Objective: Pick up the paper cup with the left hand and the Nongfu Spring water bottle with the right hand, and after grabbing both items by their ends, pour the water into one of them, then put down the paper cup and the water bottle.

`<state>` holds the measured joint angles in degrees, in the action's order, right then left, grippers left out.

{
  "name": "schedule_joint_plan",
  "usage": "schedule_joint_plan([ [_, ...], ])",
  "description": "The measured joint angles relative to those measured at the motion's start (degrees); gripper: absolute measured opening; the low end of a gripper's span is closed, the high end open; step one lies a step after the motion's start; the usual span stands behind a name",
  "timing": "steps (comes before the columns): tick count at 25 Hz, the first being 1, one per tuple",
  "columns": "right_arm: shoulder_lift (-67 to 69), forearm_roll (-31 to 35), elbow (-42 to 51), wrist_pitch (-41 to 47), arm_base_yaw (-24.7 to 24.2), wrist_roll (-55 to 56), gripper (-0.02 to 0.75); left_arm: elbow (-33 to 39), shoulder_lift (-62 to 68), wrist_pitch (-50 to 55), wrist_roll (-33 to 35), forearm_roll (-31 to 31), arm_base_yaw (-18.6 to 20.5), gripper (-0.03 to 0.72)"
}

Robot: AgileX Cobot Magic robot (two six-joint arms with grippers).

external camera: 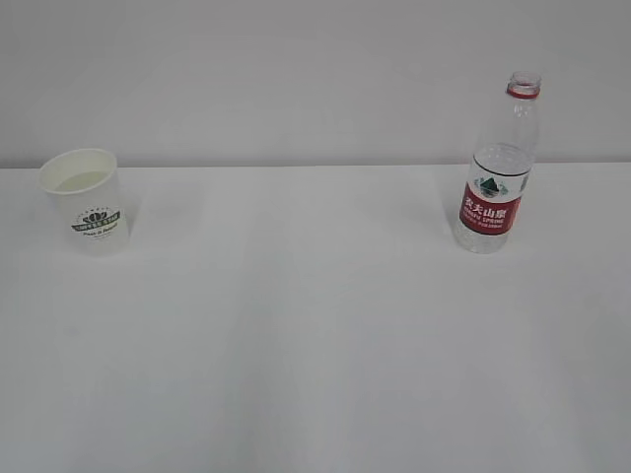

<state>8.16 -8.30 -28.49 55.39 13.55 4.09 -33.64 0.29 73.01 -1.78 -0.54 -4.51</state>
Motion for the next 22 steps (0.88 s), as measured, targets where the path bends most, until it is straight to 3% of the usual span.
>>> schedule_joint_plan([
  [6, -0.14, 1.04, -0.64, 9.32, 0.00, -0.92, 0.589, 0.51, 0.00, 0.00, 0.09, 0.00, 0.00, 0.559],
  [12, -4.05, 2.95, 0.12, 9.67, 0.00, -3.26, 0.589, 0.51, 0.00, 0.00, 0.13, -0.08, 0.00, 0.550],
  [17, -8.90, 3.42, 0.12, 9.81, 0.00, -4.09, 0.575, 0.51, 0.00, 0.00, 0.13, -0.22, 0.00, 0.475],
  [22, -9.02, 3.76, 0.12, 9.98, 0.00, -4.09, 0.557, 0.62, 0.00, -0.21, 0.22, -0.22, 0.00, 0.455],
])
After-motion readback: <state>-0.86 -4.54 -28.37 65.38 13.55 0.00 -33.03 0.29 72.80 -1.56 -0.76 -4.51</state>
